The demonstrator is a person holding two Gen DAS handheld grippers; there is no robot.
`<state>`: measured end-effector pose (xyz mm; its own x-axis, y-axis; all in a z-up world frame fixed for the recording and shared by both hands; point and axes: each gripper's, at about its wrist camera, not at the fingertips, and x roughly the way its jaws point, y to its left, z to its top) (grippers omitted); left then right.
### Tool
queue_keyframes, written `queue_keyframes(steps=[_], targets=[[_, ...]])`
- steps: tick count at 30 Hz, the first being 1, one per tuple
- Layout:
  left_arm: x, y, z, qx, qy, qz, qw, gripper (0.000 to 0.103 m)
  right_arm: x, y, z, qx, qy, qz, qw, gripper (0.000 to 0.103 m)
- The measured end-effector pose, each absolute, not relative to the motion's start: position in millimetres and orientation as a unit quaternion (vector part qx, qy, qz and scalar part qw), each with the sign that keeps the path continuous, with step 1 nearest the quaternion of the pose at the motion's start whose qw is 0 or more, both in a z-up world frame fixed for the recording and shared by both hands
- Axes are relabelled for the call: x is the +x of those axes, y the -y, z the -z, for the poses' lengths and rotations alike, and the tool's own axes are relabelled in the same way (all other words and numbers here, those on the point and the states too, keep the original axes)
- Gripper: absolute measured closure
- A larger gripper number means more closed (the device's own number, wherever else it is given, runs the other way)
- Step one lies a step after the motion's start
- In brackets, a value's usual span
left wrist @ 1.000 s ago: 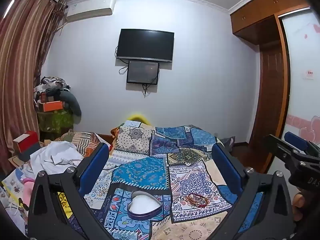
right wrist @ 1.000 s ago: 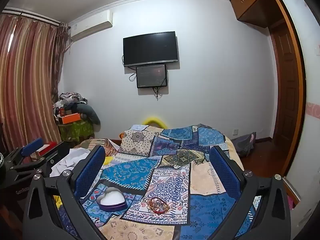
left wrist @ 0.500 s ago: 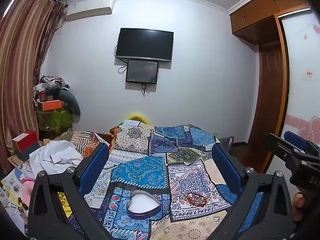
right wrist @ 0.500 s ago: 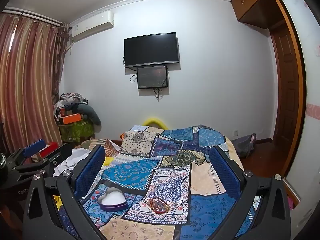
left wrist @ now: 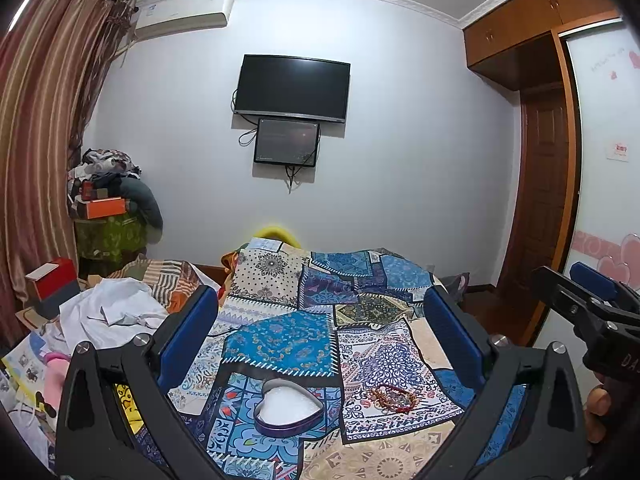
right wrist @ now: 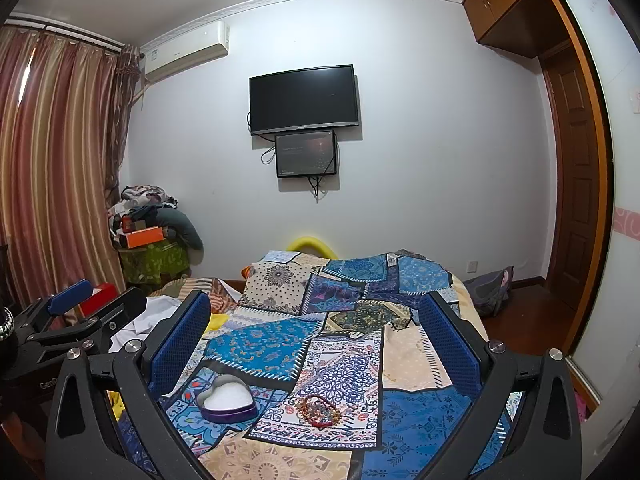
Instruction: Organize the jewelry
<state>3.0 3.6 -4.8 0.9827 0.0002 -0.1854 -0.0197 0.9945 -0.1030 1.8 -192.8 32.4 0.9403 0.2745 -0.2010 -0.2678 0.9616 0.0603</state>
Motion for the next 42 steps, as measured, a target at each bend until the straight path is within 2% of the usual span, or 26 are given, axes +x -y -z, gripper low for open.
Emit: queue_keyframes(steps=[42], targets=[[0.7, -2.4, 3.0, -0.049, -0.09, -0.006, 0.995, 0.0, -4.2, 188.0, -36.2, 0.015, -0.104, -0.139, 0.985, 0.0]])
